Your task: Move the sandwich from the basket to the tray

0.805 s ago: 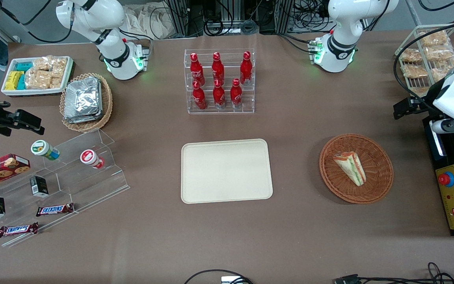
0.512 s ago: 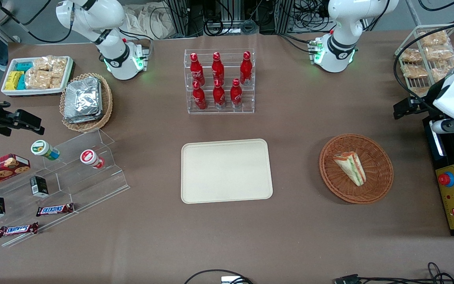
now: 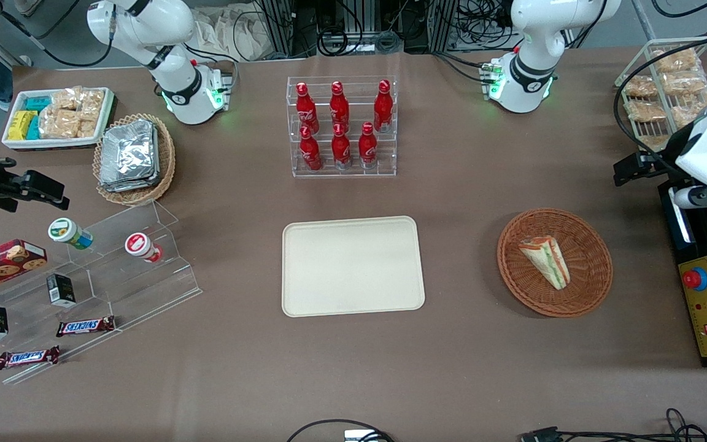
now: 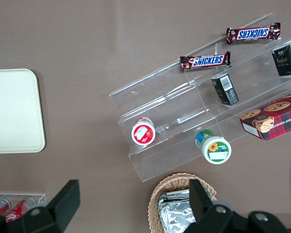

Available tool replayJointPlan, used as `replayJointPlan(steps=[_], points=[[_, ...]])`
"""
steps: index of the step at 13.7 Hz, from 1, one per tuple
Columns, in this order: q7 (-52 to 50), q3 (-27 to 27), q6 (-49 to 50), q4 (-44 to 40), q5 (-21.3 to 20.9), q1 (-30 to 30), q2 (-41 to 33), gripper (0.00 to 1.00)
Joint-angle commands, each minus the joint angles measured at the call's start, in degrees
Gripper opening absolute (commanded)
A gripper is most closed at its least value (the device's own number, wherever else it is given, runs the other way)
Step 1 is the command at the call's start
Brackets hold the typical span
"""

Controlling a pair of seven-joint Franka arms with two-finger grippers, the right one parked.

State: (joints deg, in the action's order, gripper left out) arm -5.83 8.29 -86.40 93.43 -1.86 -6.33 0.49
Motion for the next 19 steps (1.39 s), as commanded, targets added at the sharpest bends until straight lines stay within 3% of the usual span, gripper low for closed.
replayJointPlan(steps=[1, 8, 19], points=[[-3.04, 0.15, -1.31, 1.76, -0.08, -0.44, -0.50, 1.00], [-16.03, 0.15, -6.31, 2.02, 0.36, -0.44, 7.67, 1.00], [-30.20, 0.32, -25.47, 5.36, 0.45, 0.18, 25.07, 1.00]])
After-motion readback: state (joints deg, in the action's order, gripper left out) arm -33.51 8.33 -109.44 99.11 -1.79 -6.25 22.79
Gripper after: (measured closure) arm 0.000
